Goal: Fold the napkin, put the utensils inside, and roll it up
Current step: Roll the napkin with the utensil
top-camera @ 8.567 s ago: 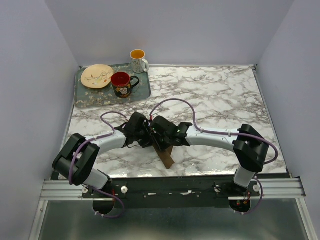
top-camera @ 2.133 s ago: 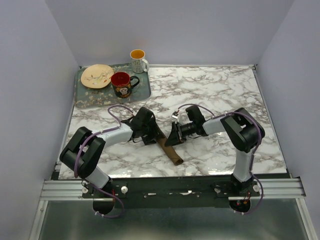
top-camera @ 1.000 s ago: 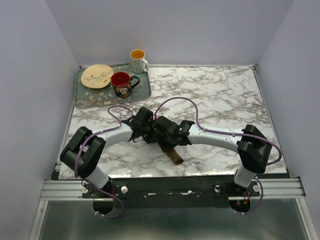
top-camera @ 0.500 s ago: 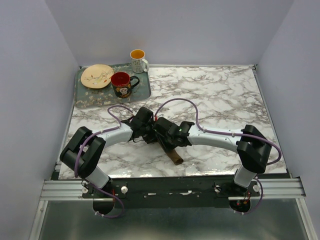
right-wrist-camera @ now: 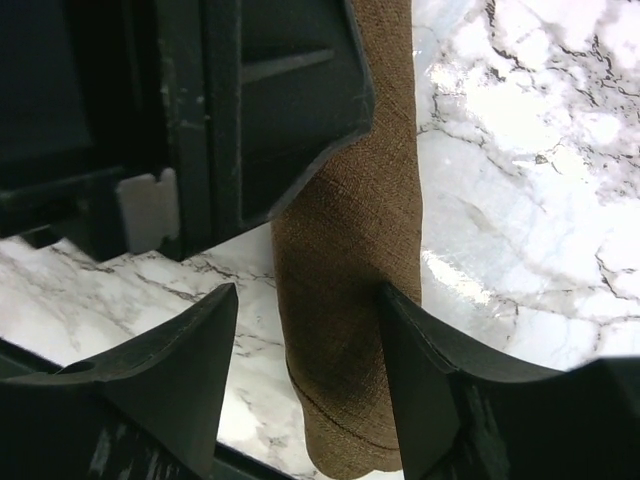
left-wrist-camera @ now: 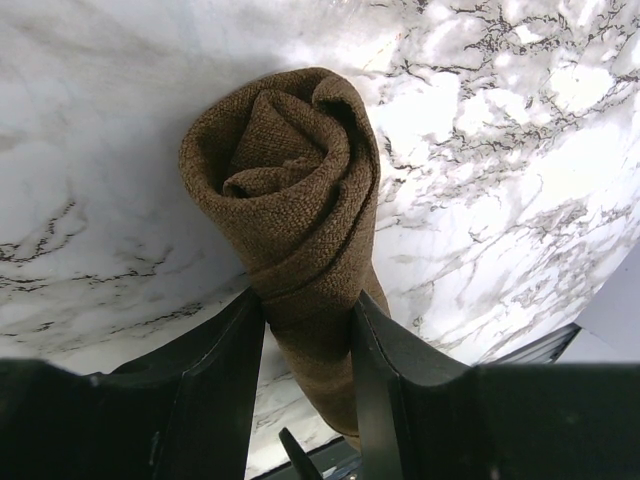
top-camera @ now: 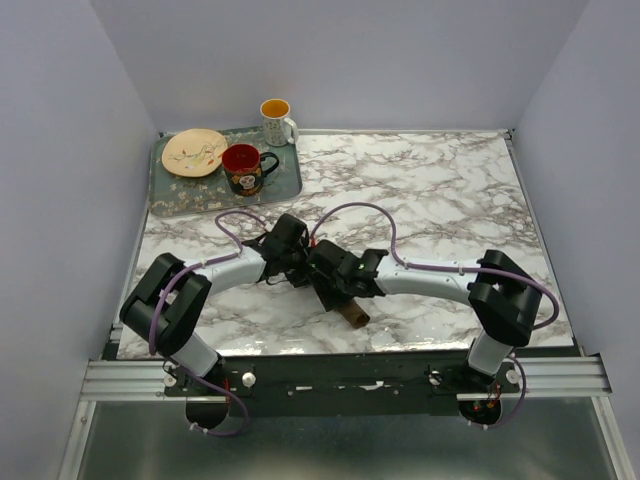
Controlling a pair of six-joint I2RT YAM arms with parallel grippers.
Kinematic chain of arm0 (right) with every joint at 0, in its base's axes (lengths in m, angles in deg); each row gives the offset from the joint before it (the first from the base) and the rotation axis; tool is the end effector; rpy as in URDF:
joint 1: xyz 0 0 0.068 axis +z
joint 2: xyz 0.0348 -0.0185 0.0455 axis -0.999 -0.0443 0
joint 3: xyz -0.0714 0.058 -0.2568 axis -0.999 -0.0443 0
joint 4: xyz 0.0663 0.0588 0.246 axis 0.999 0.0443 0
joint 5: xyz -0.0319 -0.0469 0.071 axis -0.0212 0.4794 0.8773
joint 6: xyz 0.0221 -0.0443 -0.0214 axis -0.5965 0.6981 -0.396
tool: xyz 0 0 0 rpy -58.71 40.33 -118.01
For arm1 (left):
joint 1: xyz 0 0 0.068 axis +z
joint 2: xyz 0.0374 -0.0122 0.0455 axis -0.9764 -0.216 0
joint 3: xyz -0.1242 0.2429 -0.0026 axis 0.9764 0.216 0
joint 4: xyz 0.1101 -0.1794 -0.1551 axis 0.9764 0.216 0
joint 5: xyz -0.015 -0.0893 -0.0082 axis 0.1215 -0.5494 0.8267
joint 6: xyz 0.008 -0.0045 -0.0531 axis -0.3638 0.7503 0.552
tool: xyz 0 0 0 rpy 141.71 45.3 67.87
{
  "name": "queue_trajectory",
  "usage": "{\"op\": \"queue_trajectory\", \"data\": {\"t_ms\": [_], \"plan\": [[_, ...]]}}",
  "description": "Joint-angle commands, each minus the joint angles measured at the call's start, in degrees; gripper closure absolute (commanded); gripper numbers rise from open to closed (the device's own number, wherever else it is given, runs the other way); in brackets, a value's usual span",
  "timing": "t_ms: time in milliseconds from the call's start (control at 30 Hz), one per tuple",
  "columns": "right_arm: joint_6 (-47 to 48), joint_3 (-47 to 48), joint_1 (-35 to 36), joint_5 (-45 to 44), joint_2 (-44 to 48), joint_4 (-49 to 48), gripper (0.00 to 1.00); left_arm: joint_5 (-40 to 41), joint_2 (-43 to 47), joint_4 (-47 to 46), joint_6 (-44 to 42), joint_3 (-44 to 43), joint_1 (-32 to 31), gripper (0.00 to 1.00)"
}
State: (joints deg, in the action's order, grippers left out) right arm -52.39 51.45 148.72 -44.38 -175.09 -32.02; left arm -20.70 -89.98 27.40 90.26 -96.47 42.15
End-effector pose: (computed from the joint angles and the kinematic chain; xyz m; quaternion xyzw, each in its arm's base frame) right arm 0.1709 0.2989 0.1877 -0.2871 0.9252 0.0965 0.2284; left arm 0.2369 -0.1756 0.1563 -0.2289 0.9232 -0.2816 0.1269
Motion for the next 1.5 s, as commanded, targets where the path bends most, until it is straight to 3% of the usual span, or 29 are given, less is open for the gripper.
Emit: {"op": "queue_trajectory", "data": {"t_ms": [0,133,333,467,600,833,1033,1233,1467], "plan": [[0.21,-1.89,0.53,-5.92,-2.77,-0.28,0.35,0.95,1.36,0.08,-0.67,0.26,-0.22,0.53],[-0.58,-2.42,0.62,-9.35,-3.48,-0.98,0.49,3.05,2.59,2.27,-3.13,-0.35,-0.22,0.41],[-0.49,-1.19,0.36,-9.8,-3.3,-1.42,0.65,4.72,4.96,3.77,-5.23,-0.18,-0.22,0.32],[-1.28,-3.29,-2.88,-2.35,-0.76,-4.14,0.66,6.22,7.33,5.71,-7.87,-0.62,0.3,0.29],[-3.65,-8.73,-8.25,12.47,1.53,-11.15,0.66,7.36,10.23,7.64,-9.98,-0.62,1.45,0.28],[-8.31,-13.93,-16.95,29.73,2.33,-20.57,0.67,5.44,13.31,8.96,-13.76,-0.27,3.12,0.28],[-12.44,-17.0,-21.08,39.57,0.66,-27.6,0.66,1.57,13.58,7.47,-15.61,-0.09,3.12,0.28],[-19.82,-23.33,-25.48,49.68,-1.71,-41.22,0.66,-1.68,12.7,6.07,-17.63,-0.62,3.21,0.28],[-26.5,-27.11,-26.98,53.48,-4.62,-51.42,0.65,-4.67,11.56,5.01,-17.9,-0.09,2.95,0.3]]}}
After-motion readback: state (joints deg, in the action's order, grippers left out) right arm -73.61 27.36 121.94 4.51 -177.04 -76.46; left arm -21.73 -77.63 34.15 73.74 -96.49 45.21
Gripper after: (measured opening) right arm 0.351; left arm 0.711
